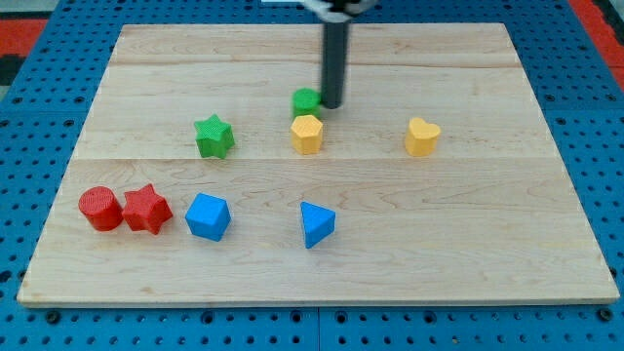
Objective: Move green star to the left center of the board
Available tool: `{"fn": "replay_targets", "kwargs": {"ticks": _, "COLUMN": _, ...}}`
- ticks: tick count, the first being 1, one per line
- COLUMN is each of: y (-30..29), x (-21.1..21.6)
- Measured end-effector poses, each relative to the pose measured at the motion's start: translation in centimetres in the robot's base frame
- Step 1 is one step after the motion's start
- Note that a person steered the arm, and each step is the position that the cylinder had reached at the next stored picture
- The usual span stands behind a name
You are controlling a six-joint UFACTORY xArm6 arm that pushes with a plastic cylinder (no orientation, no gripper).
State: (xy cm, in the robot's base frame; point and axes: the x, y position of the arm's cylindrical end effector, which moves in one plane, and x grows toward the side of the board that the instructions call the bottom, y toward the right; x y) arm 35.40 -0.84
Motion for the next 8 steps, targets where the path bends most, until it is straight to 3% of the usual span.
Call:
{"fn": "replay_targets", "kwargs": {"ticks": 1, "y": -7.4, "x": 0.1}}
{"fn": "replay_targets", "kwargs": {"ticks": 2, "y": -10.6, "x": 0.1}}
{"fn": "replay_targets", "kwargs": {"ticks": 3, "y": -10.5, "x": 0.0}}
{"fn": "replay_targets", "kwargs": {"ticks": 4, "y": -5.0, "x": 0.8}}
{"fn": "replay_targets", "kwargs": {"ticks": 5, "y": -5.1, "x": 4.5}}
{"fn": "replay_targets", "kwargs": {"ticks": 6, "y": -13.2, "x": 6.6}}
{"fn": "replay_targets", "kwargs": {"ticks": 7, "y": -17.7, "x": 6.8}}
{"fn": "replay_targets", "kwargs": {"ticks": 8, "y": -17.7, "x": 7.8}}
